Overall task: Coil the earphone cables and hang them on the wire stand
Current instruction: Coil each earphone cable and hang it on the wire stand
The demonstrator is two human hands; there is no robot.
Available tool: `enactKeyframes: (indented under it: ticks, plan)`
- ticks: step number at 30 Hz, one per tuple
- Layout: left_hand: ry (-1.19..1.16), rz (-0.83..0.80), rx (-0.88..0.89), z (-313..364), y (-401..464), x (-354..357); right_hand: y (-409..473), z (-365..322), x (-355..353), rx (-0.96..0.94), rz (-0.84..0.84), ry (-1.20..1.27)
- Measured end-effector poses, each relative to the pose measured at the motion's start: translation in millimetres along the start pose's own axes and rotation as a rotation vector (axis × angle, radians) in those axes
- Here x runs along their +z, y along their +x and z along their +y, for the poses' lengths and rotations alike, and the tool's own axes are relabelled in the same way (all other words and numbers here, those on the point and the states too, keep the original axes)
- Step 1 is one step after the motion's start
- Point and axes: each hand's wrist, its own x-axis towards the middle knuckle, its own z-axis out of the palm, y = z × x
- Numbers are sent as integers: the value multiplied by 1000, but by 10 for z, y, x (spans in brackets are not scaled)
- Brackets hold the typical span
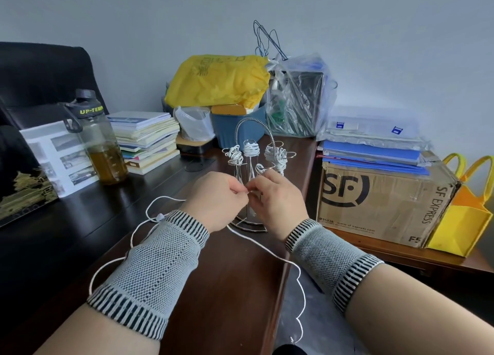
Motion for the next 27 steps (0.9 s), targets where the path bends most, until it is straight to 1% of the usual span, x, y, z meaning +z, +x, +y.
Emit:
enactKeyframes:
  ticks: [3,5,7,9,11,14,15,18,20,23,25,27]
  plan:
    - [53,-132,19,-23,-57,-154,-59,8,-32,36,65,31]
    - [8,-220,45,-26,-97,-207,-106,20,-58,66,95,46]
    - [-246,-298,21,13,-126,-220,-156,25,-63,92,129,20]
    - [-534,-335,-19,77,-112,-198,-175,22,-66,144,154,32]
    - [-652,-306,-23,146,-47,-147,-158,25,-105,285,144,129]
    - [-676,-145,-51,227,117,-19,-93,39,-207,530,100,398]
    - [-623,-67,-56,248,173,27,-75,42,-230,581,102,457]
    - [-306,154,-51,297,295,136,-18,69,-211,652,102,496]
    - [-119,233,-52,316,335,164,23,101,-182,683,90,498]
    - [153,273,-16,313,397,205,99,137,-188,696,85,428]
    - [285,267,-7,342,433,206,141,134,-204,691,94,368]
    - [397,250,4,382,450,214,166,136,-202,716,98,365]
